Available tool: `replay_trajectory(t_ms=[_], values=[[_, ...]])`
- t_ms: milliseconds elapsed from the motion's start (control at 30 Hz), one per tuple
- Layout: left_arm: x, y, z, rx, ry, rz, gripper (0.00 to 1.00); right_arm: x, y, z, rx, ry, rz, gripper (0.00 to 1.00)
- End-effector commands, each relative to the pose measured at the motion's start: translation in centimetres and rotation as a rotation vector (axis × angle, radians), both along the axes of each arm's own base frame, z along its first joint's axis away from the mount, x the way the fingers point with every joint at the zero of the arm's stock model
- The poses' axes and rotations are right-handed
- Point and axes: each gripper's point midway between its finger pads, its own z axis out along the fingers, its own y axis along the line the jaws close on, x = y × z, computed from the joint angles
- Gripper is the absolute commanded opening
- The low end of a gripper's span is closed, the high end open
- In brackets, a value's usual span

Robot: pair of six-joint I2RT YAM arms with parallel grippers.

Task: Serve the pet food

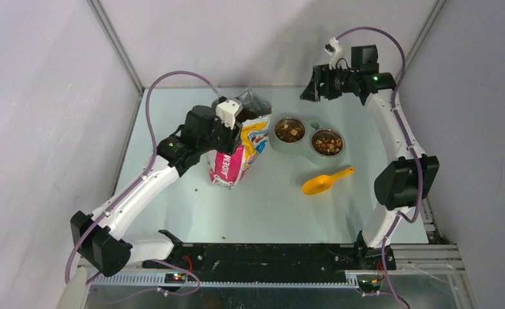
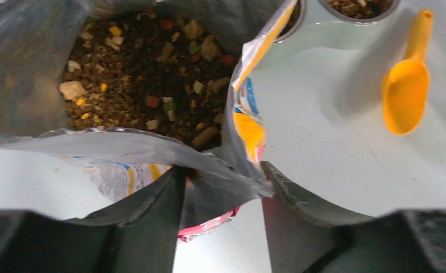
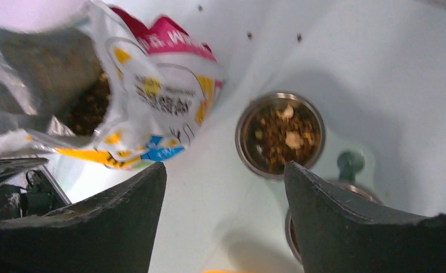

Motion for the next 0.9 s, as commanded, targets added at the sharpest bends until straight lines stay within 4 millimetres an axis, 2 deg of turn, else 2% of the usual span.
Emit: replay_trajectory(t_ms=[0,133,167,200,233,267,300,333,400,567,667,700,733,767,833,867], values=[[1.8,0.6,1.8,-0.017,-0.065,0.103,0.46,2.3,3.9,2.8,0.088,-0.071,0.052,0.76],[1.3,1.4,1.8,0.026,-0.088,0.077,0.23,2.9,7.9,4.6,0.105,-0.127,0.1,0.74],[1.2,1.5,1.8,0.029,-0.092,0.067,0.17,3.0,9.4,4.3,0.099,-0.129,0.112,0.74],[0.9,1.8,1.9,0.028,-0.093,0.065,0.15,3.0,10.2,5.3,0.104,-0.158,0.121,0.74],[0.7,2.0,1.8,0.018,-0.087,0.053,0.1,3.0,11.8,4.7,0.097,-0.155,0.135,0.74],[0.6,2.1,1.8,0.016,-0.084,0.049,0.08,3.2,12.4,5.8,0.097,-0.189,0.134,0.74],[0.5,2.4,1.8,0.004,-0.079,0.046,0.05,3.0,14.1,5.1,0.093,-0.184,0.16,0.74],[0.7,2.7,1.8,-0.001,-0.078,0.053,0.04,2.7,15.4,5.9,0.095,-0.213,0.179,0.74],[0.5,2.7,1.9,-0.019,-0.074,0.039,0.01,3.6,17.2,4.6,0.067,-0.218,0.164,0.72],[0.2,3.1,2.6,-0.036,-0.087,0.015,0.0,6.0,18.5,2.4,-0.041,-0.259,0.04,0.55],[0.0,3.5,3.1,-0.029,-0.103,0.001,0.0,6.3,18.9,1.3,-0.09,-0.265,0.003,0.4],[-0.1,3.7,3.2,-0.026,-0.105,-0.002,0.0,6.4,18.8,1.0,-0.104,-0.265,-0.008,0.31],[-0.1,4.0,3.3,-0.017,-0.113,-0.004,0.0,6.5,18.6,1.0,-0.125,-0.272,-0.038,0.27],[-0.3,4.2,3.5,-0.012,-0.118,-0.005,0.0,6.5,18.5,1.0,-0.133,-0.272,-0.054,0.16],[-0.3,5.1,3.5,0.018,-0.131,0.007,0.0,6.6,17.5,1.9,-0.155,-0.287,-0.132,0.01],[-0.1,6.3,3.5,0.043,-0.148,0.041,0.0,6.3,17.0,3.1,-0.155,-0.304,-0.156,0.0]])
